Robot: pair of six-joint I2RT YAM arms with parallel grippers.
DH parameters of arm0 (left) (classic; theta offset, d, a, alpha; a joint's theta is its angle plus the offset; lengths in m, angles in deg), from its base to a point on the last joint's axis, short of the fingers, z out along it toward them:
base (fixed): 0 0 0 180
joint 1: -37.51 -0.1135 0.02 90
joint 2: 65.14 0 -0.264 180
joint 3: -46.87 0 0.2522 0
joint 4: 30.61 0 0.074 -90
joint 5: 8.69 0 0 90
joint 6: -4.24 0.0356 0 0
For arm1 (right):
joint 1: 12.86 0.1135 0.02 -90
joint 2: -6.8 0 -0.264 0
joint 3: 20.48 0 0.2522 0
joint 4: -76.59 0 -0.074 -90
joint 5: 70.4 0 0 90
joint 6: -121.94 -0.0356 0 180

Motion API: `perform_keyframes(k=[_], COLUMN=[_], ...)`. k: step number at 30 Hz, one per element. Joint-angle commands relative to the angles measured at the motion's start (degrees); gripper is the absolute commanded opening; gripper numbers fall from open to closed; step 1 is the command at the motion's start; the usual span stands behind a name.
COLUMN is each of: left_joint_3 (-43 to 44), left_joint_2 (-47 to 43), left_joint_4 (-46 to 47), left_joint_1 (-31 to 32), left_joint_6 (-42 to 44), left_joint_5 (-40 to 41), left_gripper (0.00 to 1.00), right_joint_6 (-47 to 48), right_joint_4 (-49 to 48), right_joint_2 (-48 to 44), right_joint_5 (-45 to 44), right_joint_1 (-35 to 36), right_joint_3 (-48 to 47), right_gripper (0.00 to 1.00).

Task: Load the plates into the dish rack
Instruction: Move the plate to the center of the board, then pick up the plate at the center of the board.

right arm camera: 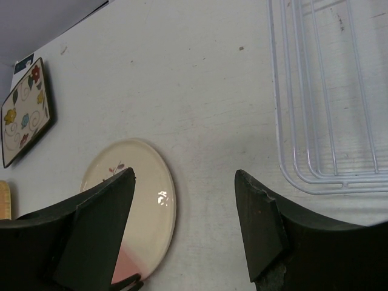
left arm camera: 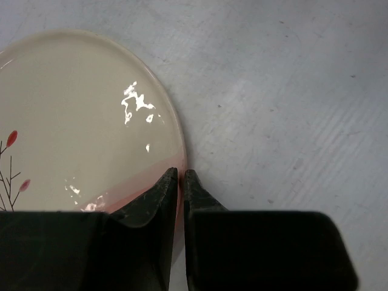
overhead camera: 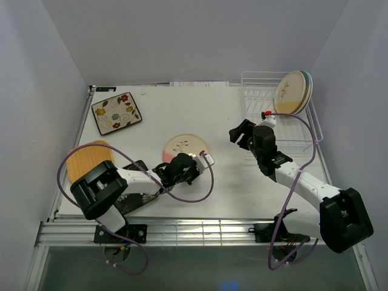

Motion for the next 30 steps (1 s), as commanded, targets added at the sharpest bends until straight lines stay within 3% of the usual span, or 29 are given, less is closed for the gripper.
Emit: perform_keyframes(k=[1, 13, 15, 18, 19, 24, 30], left_joint_3=[3.2, 1.8, 1.0, -0.5, -0.7, 0.3, 2.1], left_joint_2=[1.0, 0.4, -0.9, -3.2, -3.4, -1.0, 3.0], left_joint_4=[1.6, 1.6, 1.5, 1.4, 1.4, 0.9, 0.1], left_joint_1=[-2.4, -3.3, -3.2, -3.3, -3.2, -3.2, -3.2], left_joint_6=[-1.9, 3.7, 5.1, 5.9, 6.2, 6.9, 7.4], left_joint_5=[-1.8, -7.5, -8.3, -10.2, -10.8, -8.8, -6.9], left_gripper=[0.09, 0.22, 0.4, 0.62, 0.65, 0.65, 0.53], right_joint_6=[1.2, 2.4, 2.4, 2.5, 2.5, 2.6, 2.6], right_joint_4=[-2.9, -3.3, -3.5, -3.7, -3.8, -3.9, -4.1], right_joint_2=[2.2, 7.9, 7.9, 7.8, 7.8, 7.8, 7.8], right_joint_5=[2.4, 8.0, 8.1, 8.1, 8.1, 8.3, 8.3], right_joint_1=[0.2, 0.3, 0.3, 0.3, 0.3, 0.3, 0.3], right_joint_3=[-1.2, -5.2, -5.1, -4.9, -4.9, -4.8, -4.7], right_gripper=[0.73, 0.71, 0.71, 0.72, 0.71, 0.71, 0.72])
